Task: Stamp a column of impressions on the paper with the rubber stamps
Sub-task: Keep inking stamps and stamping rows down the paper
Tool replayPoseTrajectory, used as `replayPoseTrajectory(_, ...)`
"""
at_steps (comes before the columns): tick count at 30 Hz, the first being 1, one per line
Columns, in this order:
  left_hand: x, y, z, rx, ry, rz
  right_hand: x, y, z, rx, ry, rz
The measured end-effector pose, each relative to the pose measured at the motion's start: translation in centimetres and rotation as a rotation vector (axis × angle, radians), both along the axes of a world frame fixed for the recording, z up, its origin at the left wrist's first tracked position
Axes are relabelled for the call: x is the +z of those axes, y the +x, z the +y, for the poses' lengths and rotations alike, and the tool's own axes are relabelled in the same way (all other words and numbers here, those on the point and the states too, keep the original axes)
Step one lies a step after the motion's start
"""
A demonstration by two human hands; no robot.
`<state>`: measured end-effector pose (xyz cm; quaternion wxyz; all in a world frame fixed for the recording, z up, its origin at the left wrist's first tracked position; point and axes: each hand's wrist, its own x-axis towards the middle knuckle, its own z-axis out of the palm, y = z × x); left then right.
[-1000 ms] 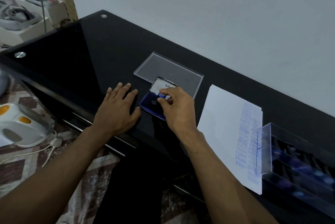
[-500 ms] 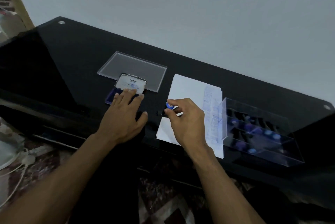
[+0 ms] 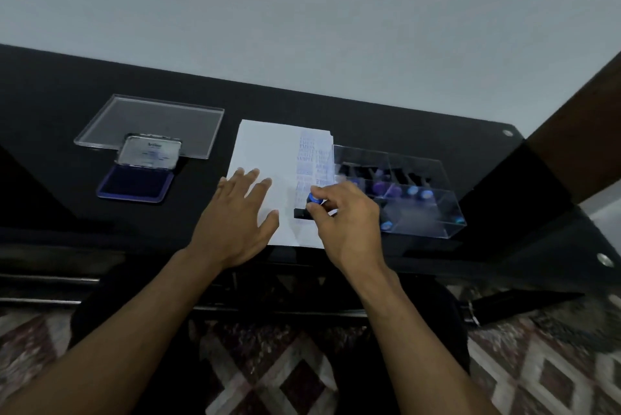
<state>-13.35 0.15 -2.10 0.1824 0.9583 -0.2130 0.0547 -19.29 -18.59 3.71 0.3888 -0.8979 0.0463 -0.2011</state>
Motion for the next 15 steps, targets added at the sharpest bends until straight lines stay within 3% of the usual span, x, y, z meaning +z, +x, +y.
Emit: replayPoseTrajectory(15, -1.6, 1.1, -1.4, -0.042, 0.094, 0.018, -1.2, -0.8, -1.0, 0.009, -0.074, -0.024)
